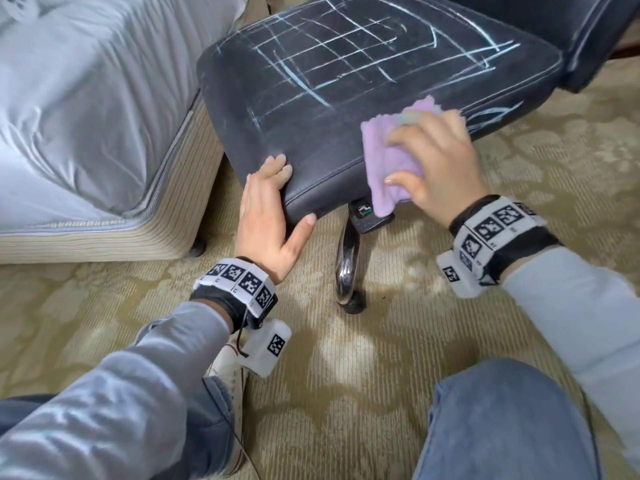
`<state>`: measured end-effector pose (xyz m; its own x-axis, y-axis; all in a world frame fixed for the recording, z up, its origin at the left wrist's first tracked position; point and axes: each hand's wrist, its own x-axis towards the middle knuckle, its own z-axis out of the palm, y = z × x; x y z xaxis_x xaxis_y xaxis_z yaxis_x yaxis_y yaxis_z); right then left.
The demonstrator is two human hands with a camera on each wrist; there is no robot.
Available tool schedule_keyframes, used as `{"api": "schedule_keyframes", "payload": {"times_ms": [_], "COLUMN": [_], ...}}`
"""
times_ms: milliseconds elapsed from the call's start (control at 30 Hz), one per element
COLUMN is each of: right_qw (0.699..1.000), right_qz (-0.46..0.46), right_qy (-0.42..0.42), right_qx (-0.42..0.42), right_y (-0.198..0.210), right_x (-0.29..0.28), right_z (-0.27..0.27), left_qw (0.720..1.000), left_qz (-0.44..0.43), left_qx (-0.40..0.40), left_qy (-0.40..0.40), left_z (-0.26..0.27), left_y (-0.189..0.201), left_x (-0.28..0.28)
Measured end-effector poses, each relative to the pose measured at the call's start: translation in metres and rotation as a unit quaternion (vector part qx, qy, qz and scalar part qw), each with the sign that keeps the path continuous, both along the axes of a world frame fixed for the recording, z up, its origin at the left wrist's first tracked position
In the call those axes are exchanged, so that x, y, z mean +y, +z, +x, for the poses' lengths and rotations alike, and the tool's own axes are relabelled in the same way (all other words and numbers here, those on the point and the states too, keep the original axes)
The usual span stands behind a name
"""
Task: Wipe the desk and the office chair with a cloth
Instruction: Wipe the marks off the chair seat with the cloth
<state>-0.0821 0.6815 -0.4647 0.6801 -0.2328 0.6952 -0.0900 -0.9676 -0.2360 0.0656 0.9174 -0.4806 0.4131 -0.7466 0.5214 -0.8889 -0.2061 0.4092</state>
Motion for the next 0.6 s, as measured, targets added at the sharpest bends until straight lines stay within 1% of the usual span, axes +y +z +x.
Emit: {"api": "schedule_keyframes", "payload": {"times_ms": [67,200,300,367,433,467,533,600], "right_qw": [1.0,0.998,0.997,0.994,0.994,0.995,0.998,0.997], "right_qz": [0.001,-0.026,-0.058,-0.09,-0.086,-0.075,-0.043,-0.016], "right_qy": [-0.012,0.048,0.048,0.056,0.064,0.056,0.008,-0.035], "right_qx": [-0.01,-0.015,-0.013,-0.001,0.018,0.025,0.047,0.072], "right_y": [-0.002,-0.003,-0.006,-0.005,-0.003,-0.001,0.003,0.005], "right_x": [0.004,0.049,0.064,0.053,0.029,0.014,-0.015,-0.031], "right_z": [0.0,0.02,0.024,0.02,0.012,0.007,-0.005,-0.016], "left_qw": [1.0,1.0,0.998,0.994,0.99,0.99,0.988,0.987], "left_qz": [-0.006,-0.003,0.019,0.039,0.051,0.054,0.058,0.061], "left_qx": [0.004,-0.002,-0.027,-0.064,-0.09,-0.095,-0.105,-0.108], "left_qy": [0.003,0.018,0.055,0.079,0.092,0.094,0.094,0.098], "left_z": [-0.004,-0.008,-0.014,-0.022,-0.024,-0.023,-0.016,-0.012], "left_y": [-0.001,0.002,0.008,0.008,0.007,0.007,0.009,0.011], "left_x": [-0.002,-0.003,-0.006,-0.01,-0.01,-0.01,-0.007,-0.005]}}
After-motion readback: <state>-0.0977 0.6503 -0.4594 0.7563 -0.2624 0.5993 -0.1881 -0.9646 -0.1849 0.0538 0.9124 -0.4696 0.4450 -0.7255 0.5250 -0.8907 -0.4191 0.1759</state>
